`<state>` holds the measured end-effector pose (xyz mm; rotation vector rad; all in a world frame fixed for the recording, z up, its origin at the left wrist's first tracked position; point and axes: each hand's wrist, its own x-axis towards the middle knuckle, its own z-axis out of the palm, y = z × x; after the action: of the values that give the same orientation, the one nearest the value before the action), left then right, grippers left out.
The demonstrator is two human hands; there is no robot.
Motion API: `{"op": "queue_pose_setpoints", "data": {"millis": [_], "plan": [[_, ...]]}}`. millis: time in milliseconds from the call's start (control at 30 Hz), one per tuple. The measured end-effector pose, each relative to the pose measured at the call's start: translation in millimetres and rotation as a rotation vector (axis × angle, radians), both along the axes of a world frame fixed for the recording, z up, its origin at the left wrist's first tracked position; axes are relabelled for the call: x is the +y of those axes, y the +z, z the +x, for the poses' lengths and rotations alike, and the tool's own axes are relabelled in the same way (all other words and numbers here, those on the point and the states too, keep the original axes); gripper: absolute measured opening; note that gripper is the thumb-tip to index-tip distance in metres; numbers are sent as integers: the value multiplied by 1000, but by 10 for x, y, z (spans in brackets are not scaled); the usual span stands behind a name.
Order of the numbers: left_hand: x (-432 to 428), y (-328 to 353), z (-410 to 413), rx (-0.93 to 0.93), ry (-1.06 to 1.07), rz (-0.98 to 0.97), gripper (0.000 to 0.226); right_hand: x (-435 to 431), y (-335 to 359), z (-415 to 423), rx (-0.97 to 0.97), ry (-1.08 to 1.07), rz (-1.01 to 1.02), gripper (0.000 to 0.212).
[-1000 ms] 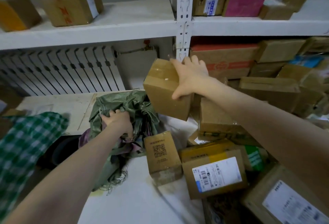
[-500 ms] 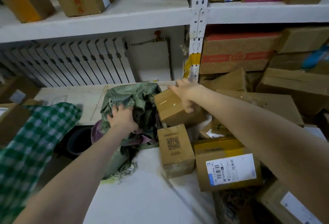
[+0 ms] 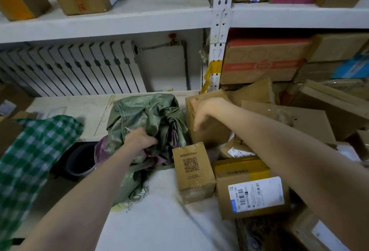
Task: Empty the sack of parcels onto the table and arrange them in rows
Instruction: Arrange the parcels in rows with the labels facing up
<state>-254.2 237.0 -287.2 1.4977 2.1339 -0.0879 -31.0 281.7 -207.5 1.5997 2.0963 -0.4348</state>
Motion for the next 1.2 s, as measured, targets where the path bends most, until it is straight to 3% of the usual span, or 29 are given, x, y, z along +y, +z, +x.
{"op": "queue_pose_setpoints", "data": {"millis": [67,133,200,267,400,567,867,1200], "plan": [[-54,-114,98,-65,-111,-86,59,18,-112,8,35,-16,12,111],[-91,-217,153,-14,-165,-99,63,11,-168,55,92,-37,54,103],[-72,-283,174,69,-198,-116,71,-44,-155,108,196,-49,106,86],[-30,-214,201,138,-126,-144,61,-94,-113,132,318,-31,184,67],[29,264,522,203,-43,16,36,-168,33,315,525,-61,270,55],[-1,646,1113,233,-67,190,55,-335,269,818,755,-110,275,37],[-693,1031,2816,129,-123,640,50,-1117,400,2115,1083,-167,397,23],[-1128,1224,4471,65,-301,590,47,-1622,323,3716,1142,-430,605,20]]}}
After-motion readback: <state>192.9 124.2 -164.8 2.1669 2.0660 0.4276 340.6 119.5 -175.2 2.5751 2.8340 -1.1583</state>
